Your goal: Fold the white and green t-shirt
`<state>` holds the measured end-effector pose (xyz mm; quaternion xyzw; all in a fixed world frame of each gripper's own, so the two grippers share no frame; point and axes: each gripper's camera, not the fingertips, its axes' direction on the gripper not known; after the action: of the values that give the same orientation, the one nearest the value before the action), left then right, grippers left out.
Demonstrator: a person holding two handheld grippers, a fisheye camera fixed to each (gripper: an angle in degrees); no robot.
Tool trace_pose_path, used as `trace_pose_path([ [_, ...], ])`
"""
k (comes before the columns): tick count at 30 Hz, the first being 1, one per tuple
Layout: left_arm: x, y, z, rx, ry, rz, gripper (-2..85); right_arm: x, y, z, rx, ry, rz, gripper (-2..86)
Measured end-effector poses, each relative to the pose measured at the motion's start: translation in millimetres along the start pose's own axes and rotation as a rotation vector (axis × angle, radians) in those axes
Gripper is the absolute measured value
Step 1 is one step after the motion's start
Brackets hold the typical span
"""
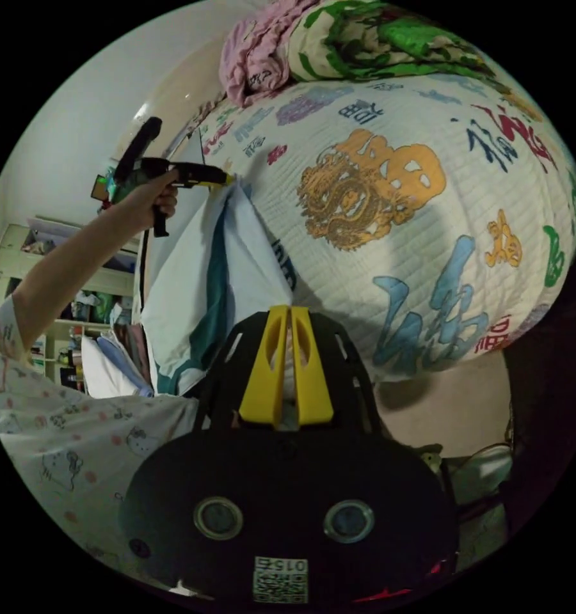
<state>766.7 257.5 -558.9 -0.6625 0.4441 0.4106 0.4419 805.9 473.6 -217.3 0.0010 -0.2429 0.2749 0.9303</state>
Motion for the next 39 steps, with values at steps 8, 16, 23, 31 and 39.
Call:
trace_pose_path([
  [8, -11.0, -6.2, -111.6, 0.408, 0.22, 0.014, 0.4, -56.0, 17.6, -106.4, 0.314, 0.064, -0.1, -0.2],
  [16, -101.6, 165.4, -155.1, 0.629, 0.336, 0.077, 0.4, -180.6, 103.9, -93.0, 0.044, -0.137, -0.705, -0.2],
  [23, -219.3, 383.9, -16.9, 0.463, 0.224, -0.183, 0.4, -238.9, 162.5, 78.4, -0.399, -0.297, -0.905, -0.2],
  [31, -236.1, 468.6, 63.9, 0.512, 0.162, -0.345, 0.4, -262.4, 202.7, 175.9, -0.596, -0.139, -1.133, -0.2],
  [39, -241.7, 516.8, 107.1, 0.375, -0.063, -0.462, 2.6, -236.1, 210.8, 250.2, -0.752, -0.096, -1.143, 0.8],
])
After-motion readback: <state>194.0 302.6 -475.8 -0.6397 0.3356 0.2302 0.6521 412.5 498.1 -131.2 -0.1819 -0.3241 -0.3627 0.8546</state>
